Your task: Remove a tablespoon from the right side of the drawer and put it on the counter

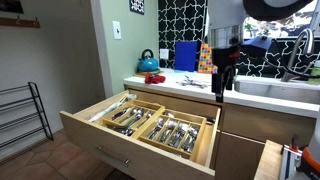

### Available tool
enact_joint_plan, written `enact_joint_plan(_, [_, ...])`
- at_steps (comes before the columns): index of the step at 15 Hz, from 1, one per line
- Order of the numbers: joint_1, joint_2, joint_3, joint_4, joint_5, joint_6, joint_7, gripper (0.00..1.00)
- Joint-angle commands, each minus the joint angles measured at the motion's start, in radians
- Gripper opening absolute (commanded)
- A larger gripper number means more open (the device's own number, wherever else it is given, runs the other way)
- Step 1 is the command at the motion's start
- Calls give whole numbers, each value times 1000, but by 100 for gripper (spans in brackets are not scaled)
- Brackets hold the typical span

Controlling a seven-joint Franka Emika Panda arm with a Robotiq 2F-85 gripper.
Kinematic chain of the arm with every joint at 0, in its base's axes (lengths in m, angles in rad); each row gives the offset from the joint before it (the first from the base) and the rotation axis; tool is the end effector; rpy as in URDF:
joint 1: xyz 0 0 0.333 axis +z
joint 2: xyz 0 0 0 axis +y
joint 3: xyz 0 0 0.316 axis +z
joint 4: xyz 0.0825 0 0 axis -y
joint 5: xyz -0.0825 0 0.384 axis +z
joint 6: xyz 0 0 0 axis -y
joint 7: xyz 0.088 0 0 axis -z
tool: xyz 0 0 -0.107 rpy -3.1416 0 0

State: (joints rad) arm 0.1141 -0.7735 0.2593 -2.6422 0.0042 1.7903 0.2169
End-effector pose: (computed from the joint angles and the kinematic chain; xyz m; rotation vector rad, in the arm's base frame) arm 0.2900 0.1152 0.4619 2.9443 0.1105 -0.0691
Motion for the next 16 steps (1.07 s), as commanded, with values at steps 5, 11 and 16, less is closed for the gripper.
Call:
enact_joint_plan(5, [11, 3, -9, 2, -7, -2, 7, 100])
enact_joint_plan(11, [-25, 59, -20, 51, 0, 8, 45, 100])
enact_joint_plan(16, [-105, 222, -83, 167, -15, 78, 65, 100])
